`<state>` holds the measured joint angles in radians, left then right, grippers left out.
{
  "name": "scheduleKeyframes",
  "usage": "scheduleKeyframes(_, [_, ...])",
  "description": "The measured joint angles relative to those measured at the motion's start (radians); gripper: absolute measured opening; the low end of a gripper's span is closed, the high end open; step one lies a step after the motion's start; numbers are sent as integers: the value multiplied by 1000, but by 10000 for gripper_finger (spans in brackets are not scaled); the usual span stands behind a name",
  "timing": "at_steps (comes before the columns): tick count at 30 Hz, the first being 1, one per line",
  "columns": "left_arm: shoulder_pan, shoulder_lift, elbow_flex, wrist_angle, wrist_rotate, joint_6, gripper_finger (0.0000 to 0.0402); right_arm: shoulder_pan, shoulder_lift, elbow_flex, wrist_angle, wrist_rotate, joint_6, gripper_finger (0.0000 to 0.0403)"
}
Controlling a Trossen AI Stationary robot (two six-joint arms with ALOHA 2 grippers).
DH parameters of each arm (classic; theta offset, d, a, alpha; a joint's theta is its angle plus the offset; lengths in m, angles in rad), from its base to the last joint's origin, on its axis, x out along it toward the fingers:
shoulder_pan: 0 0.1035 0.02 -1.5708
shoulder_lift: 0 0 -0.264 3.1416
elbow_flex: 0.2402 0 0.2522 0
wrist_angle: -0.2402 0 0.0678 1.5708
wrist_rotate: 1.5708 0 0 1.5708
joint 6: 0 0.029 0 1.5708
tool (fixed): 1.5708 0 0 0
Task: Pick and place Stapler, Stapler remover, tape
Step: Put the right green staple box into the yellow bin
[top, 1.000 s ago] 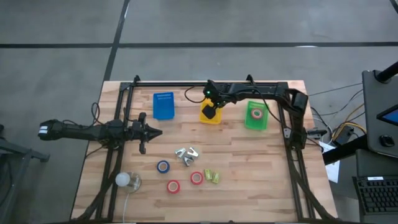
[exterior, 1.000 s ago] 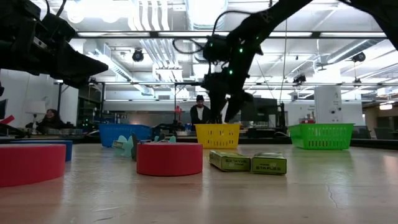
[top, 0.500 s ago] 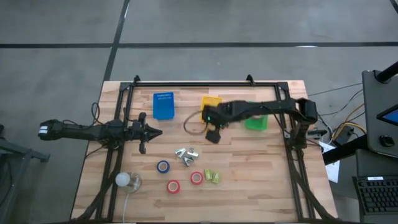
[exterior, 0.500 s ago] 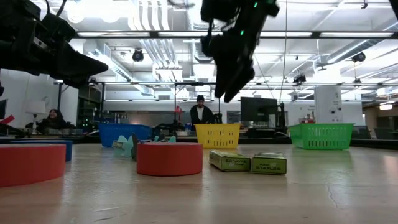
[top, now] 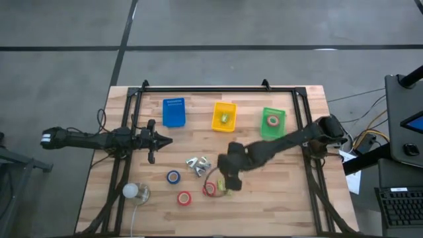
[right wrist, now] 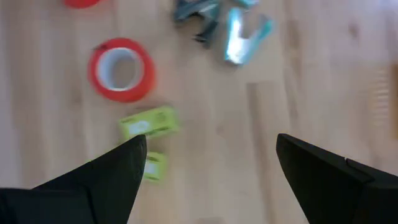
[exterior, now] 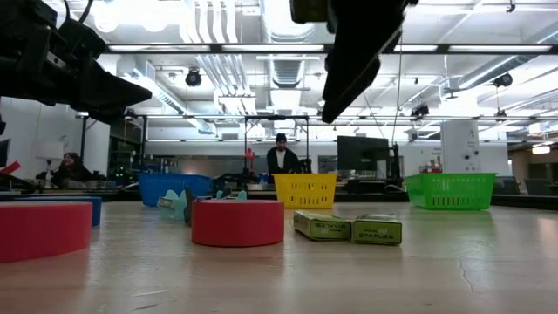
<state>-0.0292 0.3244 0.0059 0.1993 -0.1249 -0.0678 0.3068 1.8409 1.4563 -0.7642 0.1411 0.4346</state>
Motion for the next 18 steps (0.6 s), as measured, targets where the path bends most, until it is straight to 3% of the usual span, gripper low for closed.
scheduleKeyframes(10, [0, 0, 0, 0, 0, 0, 35, 130, 107, -2, 20, 43, 181, 357])
scheduleKeyframes(18, [0, 0, 0, 0, 0, 0, 35, 153, 179, -2, 19, 15, 248, 357])
